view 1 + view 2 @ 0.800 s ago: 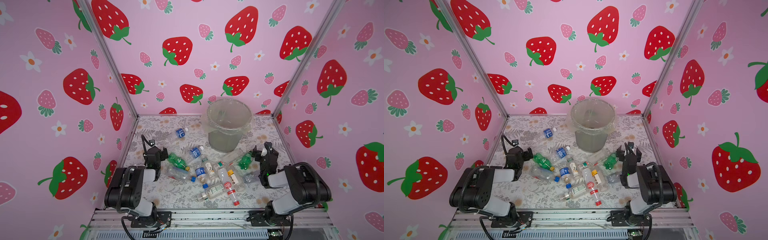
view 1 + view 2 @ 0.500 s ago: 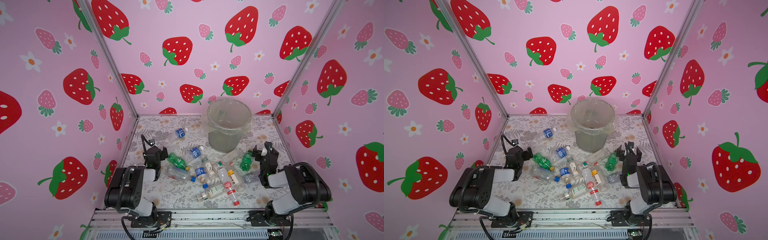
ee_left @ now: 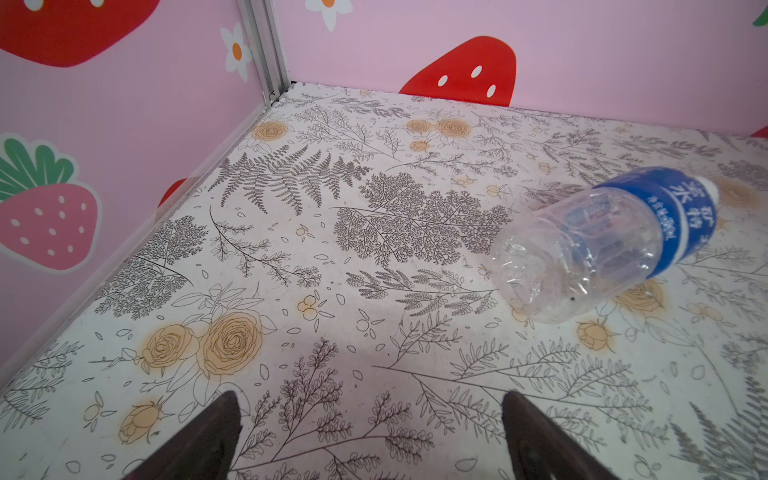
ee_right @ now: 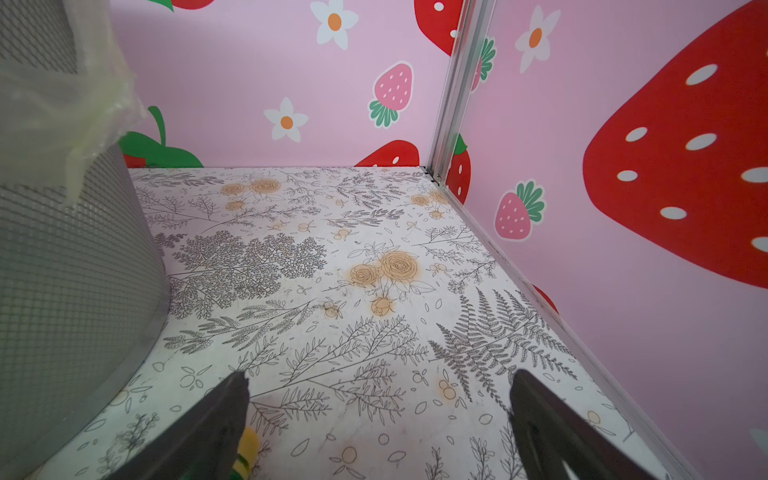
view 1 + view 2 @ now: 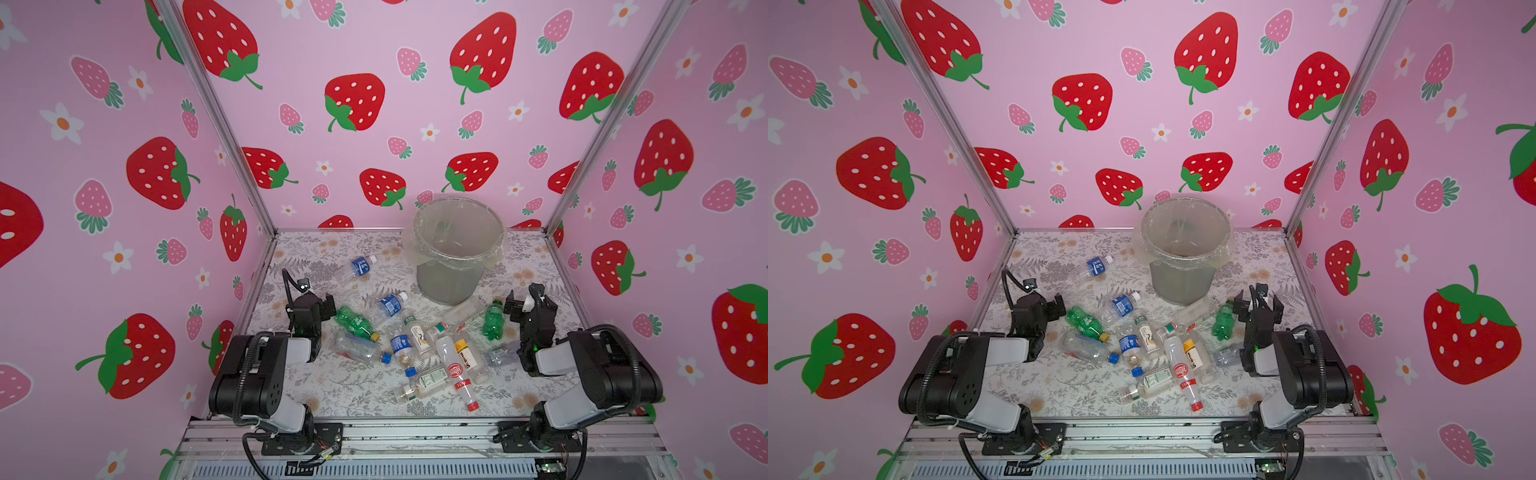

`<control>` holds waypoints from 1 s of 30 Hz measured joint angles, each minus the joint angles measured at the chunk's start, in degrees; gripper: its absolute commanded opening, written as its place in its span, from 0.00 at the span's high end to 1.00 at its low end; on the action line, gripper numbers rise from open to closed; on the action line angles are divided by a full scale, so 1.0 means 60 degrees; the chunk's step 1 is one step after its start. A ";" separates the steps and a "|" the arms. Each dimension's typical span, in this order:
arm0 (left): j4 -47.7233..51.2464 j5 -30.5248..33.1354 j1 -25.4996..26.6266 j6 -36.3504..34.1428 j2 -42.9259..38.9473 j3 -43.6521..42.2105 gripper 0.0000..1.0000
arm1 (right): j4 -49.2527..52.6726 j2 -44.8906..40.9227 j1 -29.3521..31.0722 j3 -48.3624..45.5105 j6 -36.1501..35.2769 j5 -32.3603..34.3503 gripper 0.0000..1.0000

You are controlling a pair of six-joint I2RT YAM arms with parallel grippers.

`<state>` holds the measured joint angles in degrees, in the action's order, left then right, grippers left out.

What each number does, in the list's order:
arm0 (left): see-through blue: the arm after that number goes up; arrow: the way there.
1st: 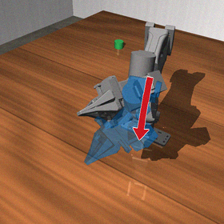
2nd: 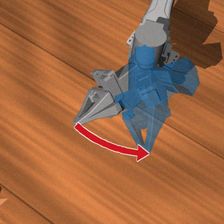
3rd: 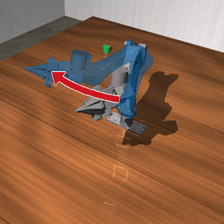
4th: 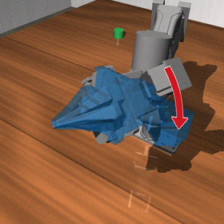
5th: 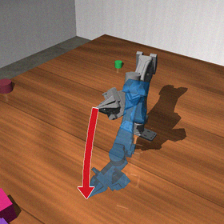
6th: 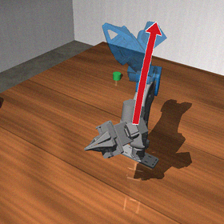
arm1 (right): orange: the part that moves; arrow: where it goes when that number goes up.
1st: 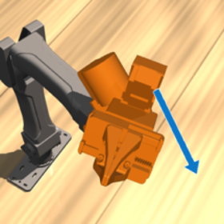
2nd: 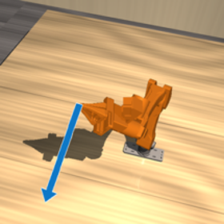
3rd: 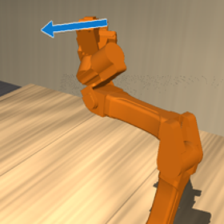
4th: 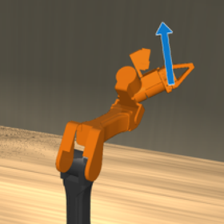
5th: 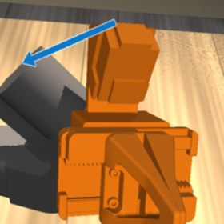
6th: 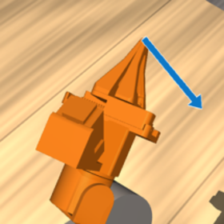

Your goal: Throw the plastic bottles in the bin

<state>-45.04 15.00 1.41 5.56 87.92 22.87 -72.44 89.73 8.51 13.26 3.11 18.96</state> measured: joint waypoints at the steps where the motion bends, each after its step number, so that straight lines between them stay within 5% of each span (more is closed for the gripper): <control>1: 0.0000 0.0000 0.0000 0.0000 0.0000 0.0000 0.01 | 0.0000 0.0000 0.0000 0.0000 0.0000 0.0000 0.01; 10: 0.0040 0.0353 0.0022 0.0062 -0.0091 0.0004 0.01 | 0.0087 -0.0124 0.0000 0.0015 0.0007 0.0138 0.01; 16: 0.0998 0.1541 0.0433 0.0186 -0.1038 0.0182 0.01 | 0.0863 -0.1530 0.0091 0.0102 0.0036 0.0543 0.01; 24: 0.3104 0.2612 0.0474 0.1027 -0.2707 0.0918 0.01 | 0.5238 -0.3439 0.0153 0.2404 0.1450 0.0816 0.01; 30: 0.5701 0.2732 0.1351 0.1894 -0.3257 0.2492 0.01 | 0.9114 -0.3617 0.0251 0.4076 0.2772 0.0109 0.01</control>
<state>-10.83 31.40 9.52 16.93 68.38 37.82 -17.76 68.03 10.02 37.71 19.75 19.62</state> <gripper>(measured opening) 0.989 0.994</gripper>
